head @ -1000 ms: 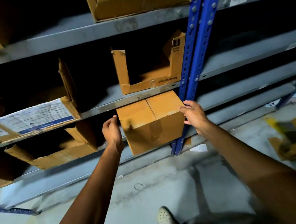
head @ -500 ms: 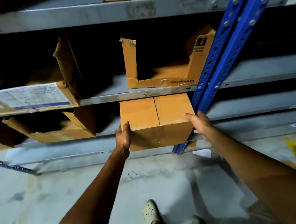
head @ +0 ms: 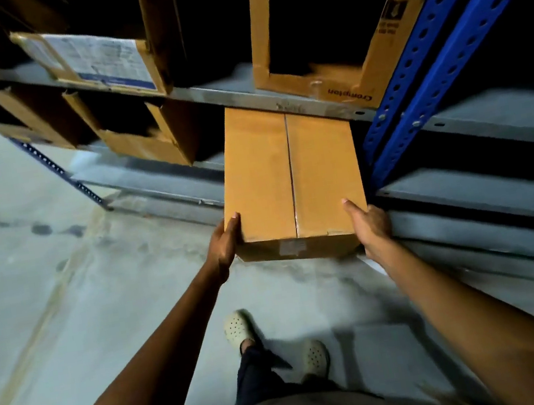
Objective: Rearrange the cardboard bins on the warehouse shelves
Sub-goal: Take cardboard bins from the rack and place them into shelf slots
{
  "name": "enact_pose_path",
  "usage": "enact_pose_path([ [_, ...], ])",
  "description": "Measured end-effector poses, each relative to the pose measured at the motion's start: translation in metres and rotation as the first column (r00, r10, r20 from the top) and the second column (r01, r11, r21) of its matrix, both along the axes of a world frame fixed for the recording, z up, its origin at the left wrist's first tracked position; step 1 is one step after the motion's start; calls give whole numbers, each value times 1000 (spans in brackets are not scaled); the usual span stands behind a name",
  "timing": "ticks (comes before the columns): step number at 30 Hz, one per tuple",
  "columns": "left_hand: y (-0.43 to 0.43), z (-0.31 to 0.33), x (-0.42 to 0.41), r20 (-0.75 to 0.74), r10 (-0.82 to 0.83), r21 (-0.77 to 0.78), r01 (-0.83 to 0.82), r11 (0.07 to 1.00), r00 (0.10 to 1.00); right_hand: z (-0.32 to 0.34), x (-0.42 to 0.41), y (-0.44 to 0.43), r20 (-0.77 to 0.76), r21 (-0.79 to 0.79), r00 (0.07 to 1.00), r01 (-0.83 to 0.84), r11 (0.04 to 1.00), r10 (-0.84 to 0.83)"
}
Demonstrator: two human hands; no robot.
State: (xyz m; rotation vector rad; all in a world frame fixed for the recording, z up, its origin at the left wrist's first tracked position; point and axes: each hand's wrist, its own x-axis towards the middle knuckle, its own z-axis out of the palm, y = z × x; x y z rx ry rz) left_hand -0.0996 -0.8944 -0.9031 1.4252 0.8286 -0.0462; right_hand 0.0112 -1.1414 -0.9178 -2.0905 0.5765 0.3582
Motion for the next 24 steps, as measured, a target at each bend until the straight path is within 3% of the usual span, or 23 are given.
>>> enact_pose_path([
  [5, -23, -10, -76, -19, 82, -9, -82, 997, 996, -10, -57, 6, 4, 41, 998, 60, 997, -60],
  [9, -26, -18, -135, -38, 169, 35, -168, 985, 985, -15, -99, 14, 23, 24, 1000, -5, 1000, 5],
  [15, -16, -18, -213, -5, 160, 162, -157, 974, 987, -2, -163, 25, 122, -106, 988, -78, 991, 91],
  [24, -14, -6, -310, -50, 400, 159, -388, 908, 915, 34, -233, 56, 354, 28, 902, -273, 962, 246],
])
